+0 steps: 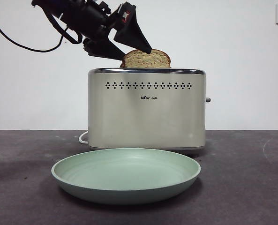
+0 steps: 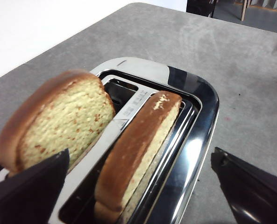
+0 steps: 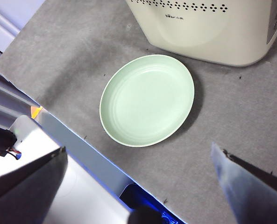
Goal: Take the bread from the toaster,put the bread on the plate,put the plate on the table
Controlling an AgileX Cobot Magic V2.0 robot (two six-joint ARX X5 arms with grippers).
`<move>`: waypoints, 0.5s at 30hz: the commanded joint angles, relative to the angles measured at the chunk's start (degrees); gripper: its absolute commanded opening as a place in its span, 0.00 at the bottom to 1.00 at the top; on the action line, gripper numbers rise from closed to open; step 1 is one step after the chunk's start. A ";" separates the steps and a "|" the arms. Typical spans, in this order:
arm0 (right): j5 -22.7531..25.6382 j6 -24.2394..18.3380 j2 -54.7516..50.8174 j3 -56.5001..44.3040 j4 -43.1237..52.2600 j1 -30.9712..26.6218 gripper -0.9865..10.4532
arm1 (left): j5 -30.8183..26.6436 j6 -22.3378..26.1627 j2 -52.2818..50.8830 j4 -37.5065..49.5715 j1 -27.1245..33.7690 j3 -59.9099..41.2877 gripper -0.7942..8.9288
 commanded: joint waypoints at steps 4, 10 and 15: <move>0.15 -0.20 0.02 0.09 0.11 0.11 0.69 | 0.00 0.70 1.75 0.35 -0.74 0.15 0.22; 0.17 -0.20 0.02 0.09 0.11 0.11 0.69 | -0.02 0.24 1.75 0.20 -1.18 0.15 0.07; 0.15 -0.22 0.02 0.09 0.09 0.11 0.69 | -0.70 -0.33 1.22 0.35 -0.98 0.15 0.07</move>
